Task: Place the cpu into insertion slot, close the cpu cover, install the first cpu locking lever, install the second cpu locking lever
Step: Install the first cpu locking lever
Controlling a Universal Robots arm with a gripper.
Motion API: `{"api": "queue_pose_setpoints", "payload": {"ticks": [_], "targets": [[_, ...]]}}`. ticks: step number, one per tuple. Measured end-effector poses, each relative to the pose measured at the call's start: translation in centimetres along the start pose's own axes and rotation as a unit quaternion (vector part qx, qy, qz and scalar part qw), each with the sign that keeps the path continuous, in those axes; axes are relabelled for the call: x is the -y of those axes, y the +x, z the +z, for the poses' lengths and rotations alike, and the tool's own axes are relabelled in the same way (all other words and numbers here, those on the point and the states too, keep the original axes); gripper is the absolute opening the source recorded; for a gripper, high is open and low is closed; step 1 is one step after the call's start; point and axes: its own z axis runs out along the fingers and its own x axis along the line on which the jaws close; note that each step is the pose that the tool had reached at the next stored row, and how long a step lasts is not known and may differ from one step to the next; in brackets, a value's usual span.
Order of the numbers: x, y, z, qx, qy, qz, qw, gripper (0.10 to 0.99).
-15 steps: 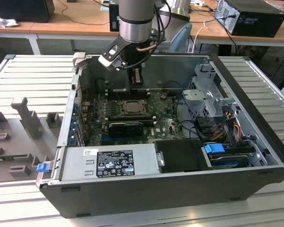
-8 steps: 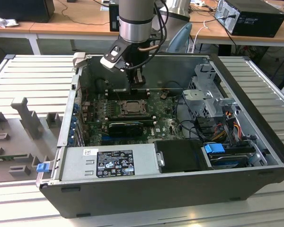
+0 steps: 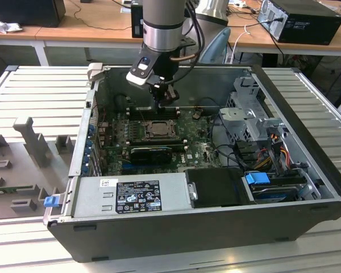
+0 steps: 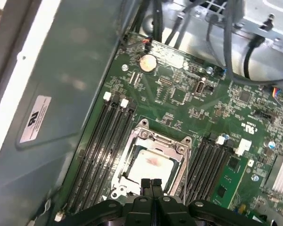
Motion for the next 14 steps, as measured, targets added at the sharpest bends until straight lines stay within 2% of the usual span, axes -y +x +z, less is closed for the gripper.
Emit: {"api": "queue_pose_setpoints", "payload": {"ticks": [1,5,8,12,14], "targets": [[-0.01,0.01,0.03,-0.0001,0.0001,-0.013,0.9999,0.106],[0.0,0.01,0.04,-0.0002,0.0002,-0.036,0.9994,0.106],[-0.01,0.01,0.05,-0.0005,0.0002,-0.062,0.9981,0.106],[-0.01,0.01,0.05,-0.001,0.0002,-0.1,0.995,0.106],[-0.01,0.01,0.05,-0.0012,0.0003,-0.12,0.9928,0.106]]}}
